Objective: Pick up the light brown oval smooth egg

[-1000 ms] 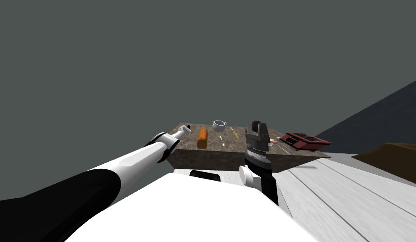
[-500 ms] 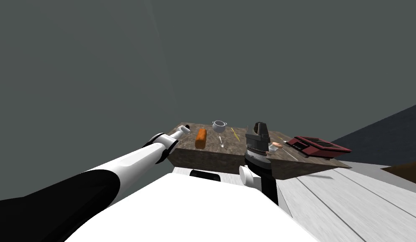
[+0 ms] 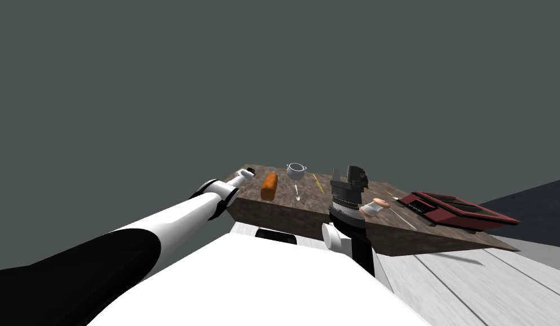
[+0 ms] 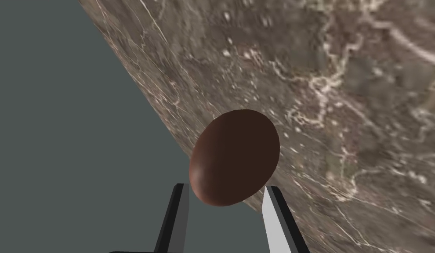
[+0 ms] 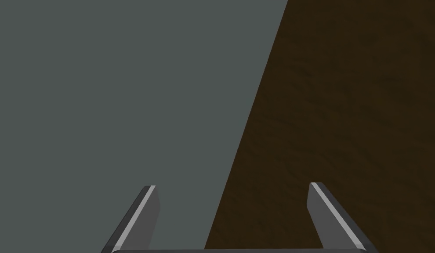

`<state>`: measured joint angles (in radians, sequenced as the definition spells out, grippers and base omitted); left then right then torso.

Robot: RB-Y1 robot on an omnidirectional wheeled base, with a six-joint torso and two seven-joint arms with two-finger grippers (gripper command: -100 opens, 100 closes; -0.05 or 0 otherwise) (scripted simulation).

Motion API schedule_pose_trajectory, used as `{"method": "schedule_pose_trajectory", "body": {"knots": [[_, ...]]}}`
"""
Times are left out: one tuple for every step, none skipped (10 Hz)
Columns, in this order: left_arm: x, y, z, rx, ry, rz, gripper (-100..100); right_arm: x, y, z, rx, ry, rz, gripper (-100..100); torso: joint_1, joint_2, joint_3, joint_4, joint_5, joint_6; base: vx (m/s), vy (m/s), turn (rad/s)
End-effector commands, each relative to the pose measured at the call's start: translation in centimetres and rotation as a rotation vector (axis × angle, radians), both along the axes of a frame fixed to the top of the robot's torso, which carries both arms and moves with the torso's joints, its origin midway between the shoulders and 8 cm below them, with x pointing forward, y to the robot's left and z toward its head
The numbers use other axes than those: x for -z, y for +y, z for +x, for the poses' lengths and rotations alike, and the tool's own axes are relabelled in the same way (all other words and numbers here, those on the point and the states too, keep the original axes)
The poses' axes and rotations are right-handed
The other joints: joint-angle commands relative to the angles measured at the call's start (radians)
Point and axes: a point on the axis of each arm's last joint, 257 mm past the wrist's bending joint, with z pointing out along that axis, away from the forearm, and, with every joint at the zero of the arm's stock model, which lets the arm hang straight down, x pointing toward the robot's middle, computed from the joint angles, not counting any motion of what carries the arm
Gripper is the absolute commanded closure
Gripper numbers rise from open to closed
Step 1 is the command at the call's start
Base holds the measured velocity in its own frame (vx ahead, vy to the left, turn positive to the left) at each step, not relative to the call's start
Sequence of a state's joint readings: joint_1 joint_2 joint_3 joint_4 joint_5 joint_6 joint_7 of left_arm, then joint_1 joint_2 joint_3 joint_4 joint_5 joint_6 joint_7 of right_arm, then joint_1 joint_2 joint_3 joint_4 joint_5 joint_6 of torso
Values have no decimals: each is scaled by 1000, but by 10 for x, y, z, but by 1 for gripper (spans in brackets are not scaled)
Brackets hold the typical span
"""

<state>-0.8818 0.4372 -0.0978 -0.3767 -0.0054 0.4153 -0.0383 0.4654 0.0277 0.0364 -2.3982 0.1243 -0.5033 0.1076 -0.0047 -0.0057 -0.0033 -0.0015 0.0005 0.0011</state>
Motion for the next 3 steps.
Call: {"method": "schedule_pose_trajectory", "body": {"knots": [[-1, 0, 1, 20, 5, 21, 100, 0, 0, 0, 0, 0, 0, 0, 0, 0, 0, 0, 0, 0, 8, -59, 17], [-1, 1, 0, 11, 3, 13, 100, 0, 0, 0, 0, 0, 0, 0, 2, 0, 0, 0, 1, 1, 0, -17, -8], [0, 1, 0, 14, 4, 16, 0, 0, 0, 0, 0, 0, 0, 0, 4, 1, 0, 0, 1, 1, 1, -5, -1]]}}
